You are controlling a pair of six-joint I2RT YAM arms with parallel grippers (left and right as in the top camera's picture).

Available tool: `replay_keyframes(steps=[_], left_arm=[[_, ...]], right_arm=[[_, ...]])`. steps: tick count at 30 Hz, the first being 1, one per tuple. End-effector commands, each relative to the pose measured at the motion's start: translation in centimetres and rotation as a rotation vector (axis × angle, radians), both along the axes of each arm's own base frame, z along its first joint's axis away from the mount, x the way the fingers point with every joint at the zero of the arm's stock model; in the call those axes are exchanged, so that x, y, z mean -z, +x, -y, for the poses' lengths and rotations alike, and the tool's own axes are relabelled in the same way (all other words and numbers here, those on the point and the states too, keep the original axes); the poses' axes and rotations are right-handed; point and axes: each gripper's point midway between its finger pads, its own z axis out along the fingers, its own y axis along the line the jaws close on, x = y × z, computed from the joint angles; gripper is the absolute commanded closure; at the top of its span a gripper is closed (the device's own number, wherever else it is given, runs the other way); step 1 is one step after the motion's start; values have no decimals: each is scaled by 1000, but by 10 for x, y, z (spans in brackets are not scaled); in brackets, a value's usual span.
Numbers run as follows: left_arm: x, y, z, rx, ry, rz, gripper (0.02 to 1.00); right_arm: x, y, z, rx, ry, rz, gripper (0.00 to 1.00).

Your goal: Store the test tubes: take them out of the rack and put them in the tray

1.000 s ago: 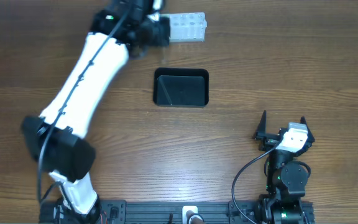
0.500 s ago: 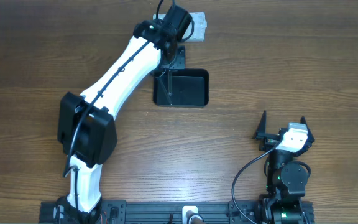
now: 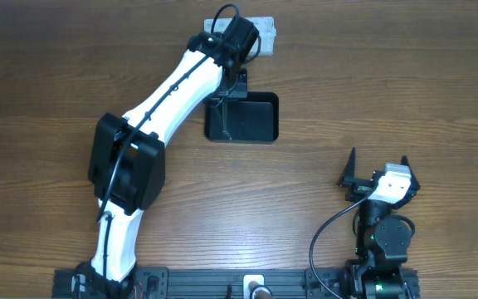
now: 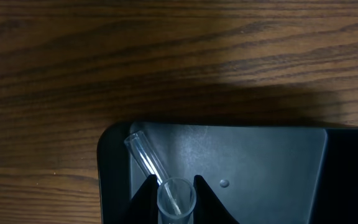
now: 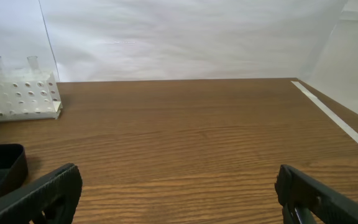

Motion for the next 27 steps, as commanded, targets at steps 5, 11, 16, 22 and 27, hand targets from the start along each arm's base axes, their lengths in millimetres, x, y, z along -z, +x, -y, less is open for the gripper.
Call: replay_keyframes(steps=[5,11,16,22,27], left_arm=[[29,-3,0,-11,11,-60,884],[29,-3,0,-11,12,-61,728],[18,-4,5,-2,-7,-43,614],[-78,15,7,-12,-34,234,428],[-187,33,-17,-53,-52,556,253]], right_arm=[[1,-1,4,20,-1,3,9],[1,-1,4,20,-1,3,9],[1,-1,4,20,-1,3,7],[1,-1,4,20,-1,3,9],[1,-1,4,20,-1,3,7]])
